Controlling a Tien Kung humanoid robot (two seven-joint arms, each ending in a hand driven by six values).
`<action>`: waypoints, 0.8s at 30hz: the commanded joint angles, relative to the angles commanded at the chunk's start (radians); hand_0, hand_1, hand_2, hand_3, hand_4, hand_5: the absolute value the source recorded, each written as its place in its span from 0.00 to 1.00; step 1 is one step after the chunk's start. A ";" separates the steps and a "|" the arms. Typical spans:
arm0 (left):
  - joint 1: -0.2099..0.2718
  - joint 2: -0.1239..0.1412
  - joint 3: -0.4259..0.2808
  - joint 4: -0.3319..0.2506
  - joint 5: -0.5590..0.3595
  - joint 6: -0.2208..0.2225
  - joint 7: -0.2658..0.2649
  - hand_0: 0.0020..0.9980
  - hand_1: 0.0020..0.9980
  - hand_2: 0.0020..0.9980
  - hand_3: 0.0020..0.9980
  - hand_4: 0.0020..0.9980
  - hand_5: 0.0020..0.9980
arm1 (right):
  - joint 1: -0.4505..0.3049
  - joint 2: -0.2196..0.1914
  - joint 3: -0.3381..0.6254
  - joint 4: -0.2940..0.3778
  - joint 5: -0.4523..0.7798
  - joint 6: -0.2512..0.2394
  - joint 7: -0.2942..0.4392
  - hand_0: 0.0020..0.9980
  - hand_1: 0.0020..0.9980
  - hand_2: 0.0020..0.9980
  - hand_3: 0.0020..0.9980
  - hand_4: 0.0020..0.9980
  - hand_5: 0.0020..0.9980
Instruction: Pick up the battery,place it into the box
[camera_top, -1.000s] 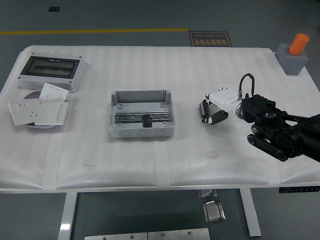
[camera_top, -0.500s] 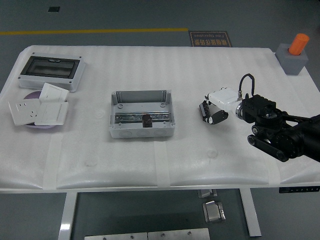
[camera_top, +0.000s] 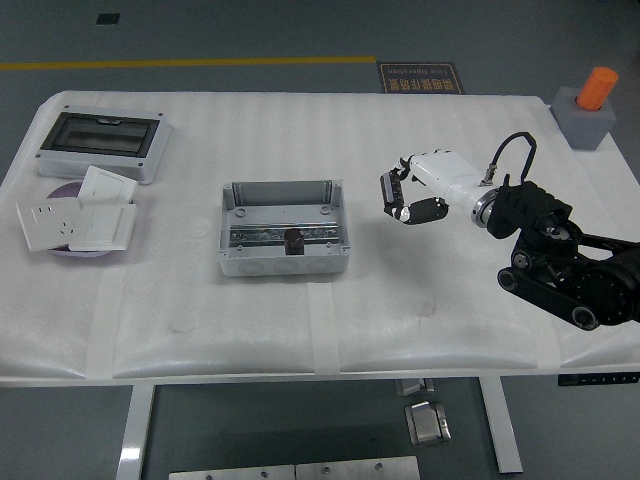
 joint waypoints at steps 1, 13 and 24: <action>0.000 0.000 0.001 0.000 -0.001 0.000 0.000 0.53 0.63 0.45 0.54 0.50 0.39 | -0.010 0.007 0.024 0.027 -0.003 0.003 -0.001 0.88 0.66 0.65 0.66 0.56 0.35; 0.003 0.000 -0.011 0.000 0.007 -0.004 0.010 0.53 0.63 0.44 0.54 0.50 0.39 | -0.099 0.155 0.193 0.114 -0.110 -0.003 -0.017 0.90 0.70 0.72 0.74 0.78 0.50; 0.008 -0.001 -0.028 0.000 0.021 -0.008 0.021 0.53 0.63 0.44 0.54 0.50 0.39 | -0.139 0.205 0.224 0.066 -0.116 -0.027 -0.016 1.00 1.00 1.00 1.00 1.00 0.62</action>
